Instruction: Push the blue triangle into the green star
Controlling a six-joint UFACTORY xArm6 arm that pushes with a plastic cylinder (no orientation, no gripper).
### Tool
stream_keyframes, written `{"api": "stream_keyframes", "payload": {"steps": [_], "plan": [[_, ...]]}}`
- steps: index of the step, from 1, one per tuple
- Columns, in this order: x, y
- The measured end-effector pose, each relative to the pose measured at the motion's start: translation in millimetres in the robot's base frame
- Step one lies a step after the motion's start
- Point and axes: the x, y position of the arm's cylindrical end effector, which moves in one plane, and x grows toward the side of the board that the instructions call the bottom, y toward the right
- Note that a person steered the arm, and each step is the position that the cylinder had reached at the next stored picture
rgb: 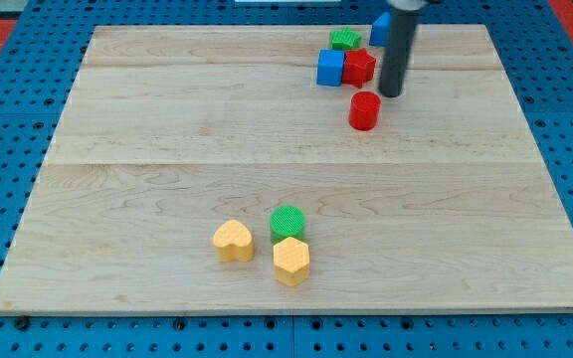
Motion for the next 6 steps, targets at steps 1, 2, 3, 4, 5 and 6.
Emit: {"api": "stream_keyframes", "payload": {"steps": [1, 2, 3, 4, 5, 6], "plan": [[-64.6, 34.4], [-124.3, 29.3], [-126.9, 25.2], [-126.5, -32.6], [-103.4, -54.0], [-70.4, -65.0]]}}
